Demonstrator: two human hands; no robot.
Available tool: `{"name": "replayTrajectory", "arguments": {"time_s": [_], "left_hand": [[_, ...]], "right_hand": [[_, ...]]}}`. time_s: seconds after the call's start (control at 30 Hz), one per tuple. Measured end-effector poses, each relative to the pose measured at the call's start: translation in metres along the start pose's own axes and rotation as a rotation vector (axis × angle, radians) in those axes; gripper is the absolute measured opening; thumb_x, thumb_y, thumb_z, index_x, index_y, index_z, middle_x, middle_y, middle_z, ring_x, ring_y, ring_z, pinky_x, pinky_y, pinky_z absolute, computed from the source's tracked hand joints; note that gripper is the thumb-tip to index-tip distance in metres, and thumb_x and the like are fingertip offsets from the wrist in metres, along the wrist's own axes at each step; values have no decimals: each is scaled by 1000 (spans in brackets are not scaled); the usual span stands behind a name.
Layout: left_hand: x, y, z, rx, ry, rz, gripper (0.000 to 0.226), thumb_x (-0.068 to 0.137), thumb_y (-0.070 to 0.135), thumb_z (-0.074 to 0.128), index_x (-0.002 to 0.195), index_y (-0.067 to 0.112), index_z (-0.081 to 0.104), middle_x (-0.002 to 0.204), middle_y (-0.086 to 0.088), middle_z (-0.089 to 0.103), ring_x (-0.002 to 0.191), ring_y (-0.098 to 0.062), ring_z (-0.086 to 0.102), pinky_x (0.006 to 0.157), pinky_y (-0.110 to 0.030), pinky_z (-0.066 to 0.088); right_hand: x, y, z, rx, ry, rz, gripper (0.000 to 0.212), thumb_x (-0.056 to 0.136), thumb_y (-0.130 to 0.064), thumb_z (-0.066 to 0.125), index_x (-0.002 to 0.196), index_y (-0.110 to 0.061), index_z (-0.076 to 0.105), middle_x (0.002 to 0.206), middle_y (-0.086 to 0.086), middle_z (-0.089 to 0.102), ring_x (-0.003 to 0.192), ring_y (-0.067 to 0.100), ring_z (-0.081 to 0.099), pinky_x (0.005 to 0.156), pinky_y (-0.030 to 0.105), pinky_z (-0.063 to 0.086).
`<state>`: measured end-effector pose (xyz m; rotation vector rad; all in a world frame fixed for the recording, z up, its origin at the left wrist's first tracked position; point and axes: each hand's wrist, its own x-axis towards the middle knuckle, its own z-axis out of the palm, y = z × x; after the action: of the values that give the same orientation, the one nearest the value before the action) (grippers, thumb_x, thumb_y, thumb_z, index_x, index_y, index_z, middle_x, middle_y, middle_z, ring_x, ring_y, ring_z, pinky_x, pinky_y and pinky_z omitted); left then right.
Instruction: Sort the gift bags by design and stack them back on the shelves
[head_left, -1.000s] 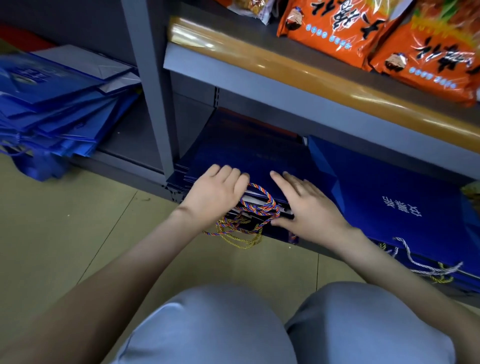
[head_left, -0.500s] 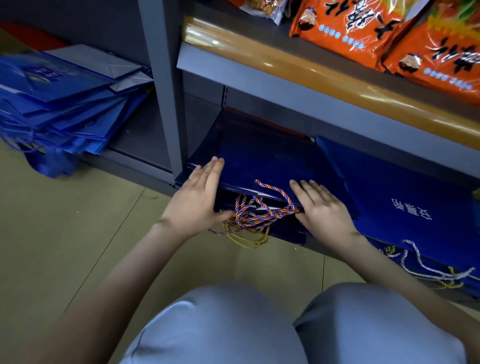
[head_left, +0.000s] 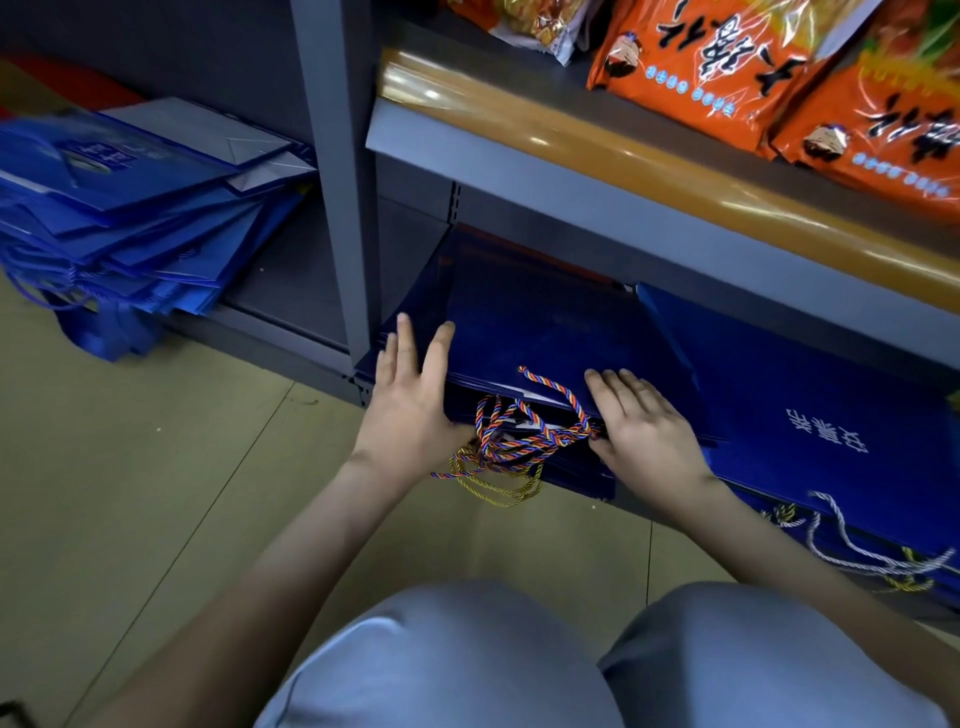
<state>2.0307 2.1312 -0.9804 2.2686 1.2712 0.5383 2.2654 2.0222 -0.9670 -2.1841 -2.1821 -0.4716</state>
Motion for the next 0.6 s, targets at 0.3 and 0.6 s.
{"name": "replayTrajectory", "arguments": {"time_s": [0.3, 0.6], "left_hand": [[3, 7, 7, -39, 5, 39, 79, 85, 28, 69, 150, 17, 25, 155, -10, 25, 138, -26, 35, 104, -41, 41], [14, -3, 4, -21, 187, 153, 67, 75, 16, 79, 134, 1, 50, 107, -16, 65, 89, -33, 65, 69, -36, 54]], "right_hand": [[15, 0, 14, -69, -14, -76, 85, 59, -22, 86, 131, 6, 50, 119, 24, 62, 114, 35, 60, 98, 44, 48], [39, -3, 20, -81, -42, -85, 99, 48, -31, 93, 126, 5, 44, 116, 25, 63, 108, 37, 63, 90, 43, 52]]}}
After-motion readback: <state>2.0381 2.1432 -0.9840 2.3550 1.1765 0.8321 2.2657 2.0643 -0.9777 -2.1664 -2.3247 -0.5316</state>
